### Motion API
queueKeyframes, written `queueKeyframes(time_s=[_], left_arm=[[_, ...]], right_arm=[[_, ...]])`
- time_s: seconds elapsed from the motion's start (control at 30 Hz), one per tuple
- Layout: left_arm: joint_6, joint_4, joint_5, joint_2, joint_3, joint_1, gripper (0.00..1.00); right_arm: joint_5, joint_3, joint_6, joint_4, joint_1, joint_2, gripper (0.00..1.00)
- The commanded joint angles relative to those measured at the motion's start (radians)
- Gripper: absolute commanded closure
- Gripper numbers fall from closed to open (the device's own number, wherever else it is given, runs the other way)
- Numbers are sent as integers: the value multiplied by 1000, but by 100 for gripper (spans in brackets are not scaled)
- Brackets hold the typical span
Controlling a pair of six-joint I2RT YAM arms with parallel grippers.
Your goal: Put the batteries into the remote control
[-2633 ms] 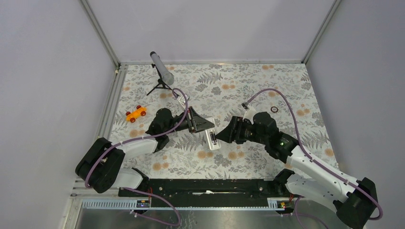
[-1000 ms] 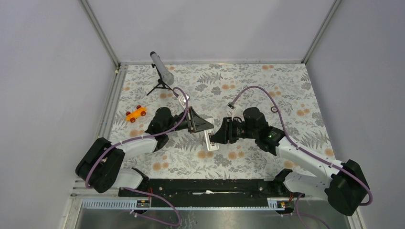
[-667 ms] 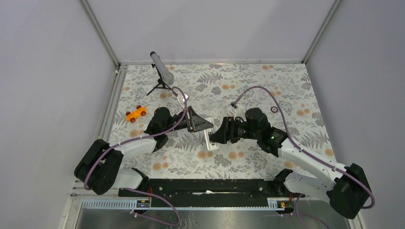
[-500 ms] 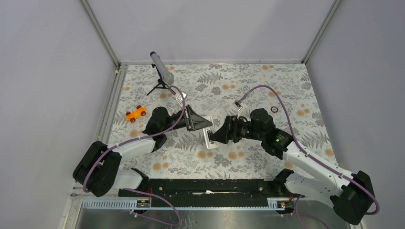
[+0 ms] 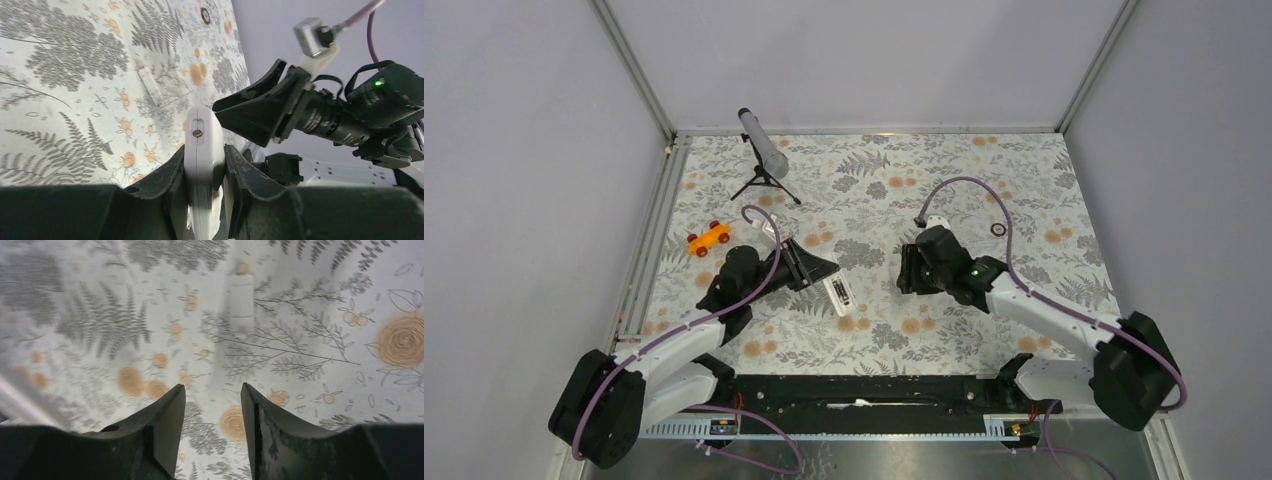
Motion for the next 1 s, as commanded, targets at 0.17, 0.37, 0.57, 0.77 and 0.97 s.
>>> queueKeyframes(time_s=[0.17,0.37,0.57,0.77,0.97], left_arm=[[92,-84,-140,-89,-1,12,100],[89,-138,-137,-136,-4,75,100],[125,-218,-96,-185,25,141,100],[141,-255,-51,-200,29,207,100],[119,-221,-5,-201,-1,266,100]], right_arm=[[98,124,-282,3,19,248,58],[28,214,-628,-27,36,377,54],[-118,307,-982,-181,38,447,47],[-185,406,-1121,-313,37,538,48],[-166,442,-1190,-376,38,615,54]])
